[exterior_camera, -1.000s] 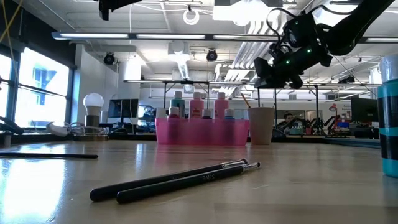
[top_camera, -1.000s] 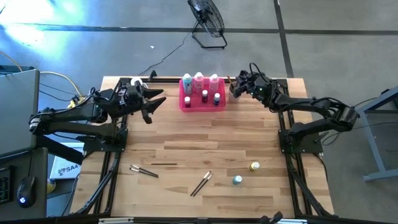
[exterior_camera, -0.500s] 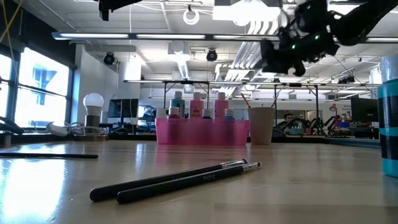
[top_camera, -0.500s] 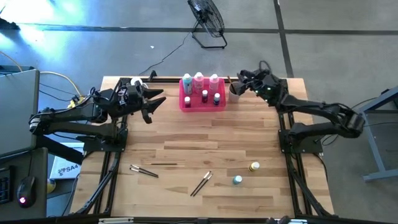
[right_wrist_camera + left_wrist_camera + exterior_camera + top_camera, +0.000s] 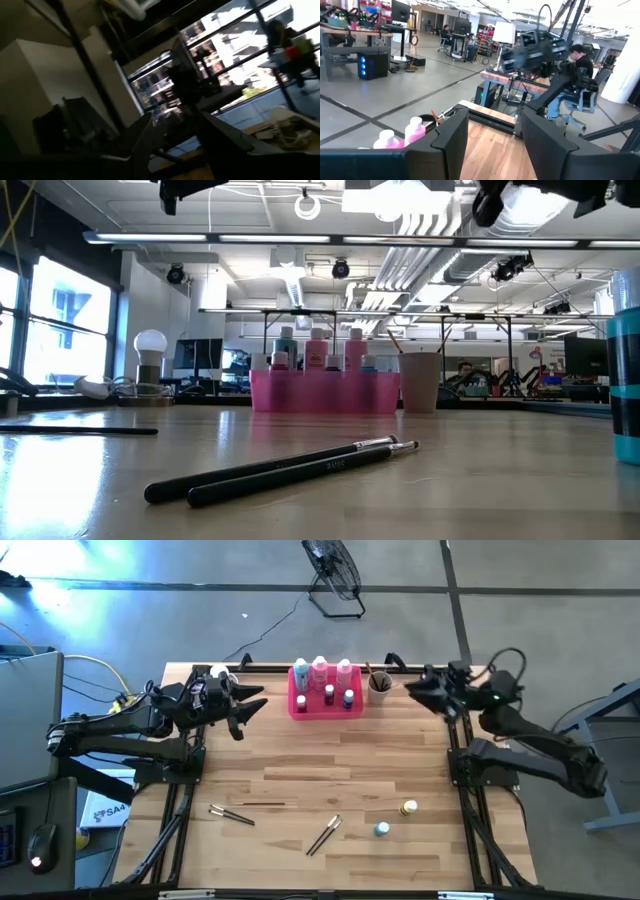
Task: Pick & Place Paint Supplies
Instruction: Put the small yellow paint bottle into the pink bin
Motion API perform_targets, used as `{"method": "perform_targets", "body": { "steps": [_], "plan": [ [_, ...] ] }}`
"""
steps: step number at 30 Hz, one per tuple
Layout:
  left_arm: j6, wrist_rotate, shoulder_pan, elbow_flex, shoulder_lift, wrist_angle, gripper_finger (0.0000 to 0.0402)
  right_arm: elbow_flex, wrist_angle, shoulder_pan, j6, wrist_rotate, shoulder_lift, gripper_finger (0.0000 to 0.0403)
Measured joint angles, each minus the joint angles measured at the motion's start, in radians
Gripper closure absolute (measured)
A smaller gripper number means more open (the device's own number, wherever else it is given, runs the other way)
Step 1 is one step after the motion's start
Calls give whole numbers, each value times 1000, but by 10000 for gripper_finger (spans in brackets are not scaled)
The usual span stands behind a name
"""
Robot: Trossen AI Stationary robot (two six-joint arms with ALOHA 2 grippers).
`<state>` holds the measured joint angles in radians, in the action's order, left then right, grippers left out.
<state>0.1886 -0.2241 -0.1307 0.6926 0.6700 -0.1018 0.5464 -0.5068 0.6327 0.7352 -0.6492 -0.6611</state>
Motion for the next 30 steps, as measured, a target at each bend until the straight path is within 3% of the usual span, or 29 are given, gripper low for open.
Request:
{"method": "perform_targets", "body": {
  "steps": [3,5,20,24,30],
  "plan": [
    [0,-1,0,0,0,0,224,0,1,0,52,-135,35,251],
    [0,-1,0,0,0,0,224,0,2,0,61,-170,45,254],
    [0,33,0,0,0,31,224,-1,12,0,60,-138,17,266],
    [4,83,0,0,6,30,224,-1,12,-3,123,-138,14,266],
    [4,118,0,1,15,29,224,-1,4,-79,159,-126,14,266]
  ]
}}
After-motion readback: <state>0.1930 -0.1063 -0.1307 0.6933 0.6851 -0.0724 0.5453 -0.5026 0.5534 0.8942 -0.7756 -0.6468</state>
